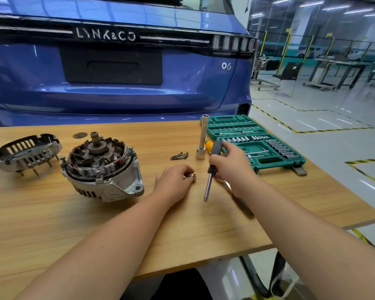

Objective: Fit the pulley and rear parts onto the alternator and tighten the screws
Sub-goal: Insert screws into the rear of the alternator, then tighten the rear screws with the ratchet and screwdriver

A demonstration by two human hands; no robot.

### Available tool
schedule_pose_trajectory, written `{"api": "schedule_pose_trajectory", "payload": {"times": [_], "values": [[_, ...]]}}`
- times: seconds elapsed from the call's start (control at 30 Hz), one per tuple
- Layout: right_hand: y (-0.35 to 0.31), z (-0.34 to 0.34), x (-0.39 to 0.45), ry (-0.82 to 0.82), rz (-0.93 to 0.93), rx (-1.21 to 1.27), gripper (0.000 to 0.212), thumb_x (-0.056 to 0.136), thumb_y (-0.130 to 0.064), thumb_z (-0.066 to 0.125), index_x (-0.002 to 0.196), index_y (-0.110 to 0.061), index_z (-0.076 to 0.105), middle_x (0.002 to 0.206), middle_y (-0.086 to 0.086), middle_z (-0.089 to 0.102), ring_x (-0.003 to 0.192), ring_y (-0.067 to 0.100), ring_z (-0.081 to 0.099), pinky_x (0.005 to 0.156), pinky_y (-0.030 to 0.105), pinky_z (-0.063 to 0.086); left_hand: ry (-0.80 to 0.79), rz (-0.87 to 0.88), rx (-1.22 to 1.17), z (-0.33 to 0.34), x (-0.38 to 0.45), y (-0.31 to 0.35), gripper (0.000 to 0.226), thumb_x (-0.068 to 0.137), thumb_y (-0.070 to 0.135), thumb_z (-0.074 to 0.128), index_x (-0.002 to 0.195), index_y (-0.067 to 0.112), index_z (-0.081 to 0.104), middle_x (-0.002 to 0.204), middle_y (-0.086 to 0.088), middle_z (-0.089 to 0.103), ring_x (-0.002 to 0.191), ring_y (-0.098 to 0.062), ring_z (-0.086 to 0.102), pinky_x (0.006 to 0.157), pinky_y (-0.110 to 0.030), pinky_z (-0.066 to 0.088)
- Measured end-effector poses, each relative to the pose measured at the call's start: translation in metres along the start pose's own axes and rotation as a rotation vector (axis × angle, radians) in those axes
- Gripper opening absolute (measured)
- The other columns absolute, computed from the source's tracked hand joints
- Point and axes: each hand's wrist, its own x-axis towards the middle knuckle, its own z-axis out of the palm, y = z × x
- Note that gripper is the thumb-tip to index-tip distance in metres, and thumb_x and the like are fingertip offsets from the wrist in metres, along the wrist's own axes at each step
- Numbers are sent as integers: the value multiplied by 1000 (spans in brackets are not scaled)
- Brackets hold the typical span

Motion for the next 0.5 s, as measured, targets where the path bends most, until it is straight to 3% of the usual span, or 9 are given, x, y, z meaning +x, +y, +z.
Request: {"api": "schedule_pose_trajectory", "payload": {"times": [0.13, 0.3, 0.33, 0.43, 0.5], "values": [[-8, 4, -6, 69, -149, 123, 66, 84, -5, 65, 141, -32, 47, 94, 2, 66, 75, 20, 70, 61, 28, 60, -1, 30, -32, -5, -16, -4, 29, 96, 32, 62, 125, 32, 65, 118, 10, 68, 111, -14, 58, 100, -41, 48], [-19, 26, -18, 147, -314, 7, 65, 81, -12, 66, 138, -36, 46, 96, -4, 66, 78, 17, 71, 76, 42, 62, -20, 67, -23, -9, -48, -12, 33, 95, 27, 63, 128, 26, 65, 122, 5, 68, 113, -18, 60, 96, -33, 48], [-21, 32, -23, 133, -346, -41, 64, 82, -13, 67, 136, -38, 46, 94, -6, 65, 79, 16, 70, 74, 39, 61, -20, 69, -17, -10, -54, -13, 33, 95, 26, 63, 128, 26, 66, 123, 4, 69, 114, -20, 60, 97, -34, 48], [-22, 51, -40, 64, -441, -184, 64, 83, -13, 70, 137, -37, 45, 93, -14, 60, 76, 7, 64, 56, 12, 49, -20, 50, 0, -17, -71, -17, 30, 95, 28, 63, 126, 25, 67, 122, 2, 69, 115, -22, 59, 97, -36, 48], [-20, 60, -52, 13, -497, -244, 62, 84, -14, 71, 135, -37, 44, 95, -14, 58, 79, 7, 64, 54, 9, 47, -15, 28, -25, -20, -83, -22, 27, 95, 29, 64, 122, 26, 68, 118, 3, 70, 110, -21, 61, 92, -34, 50]]}}
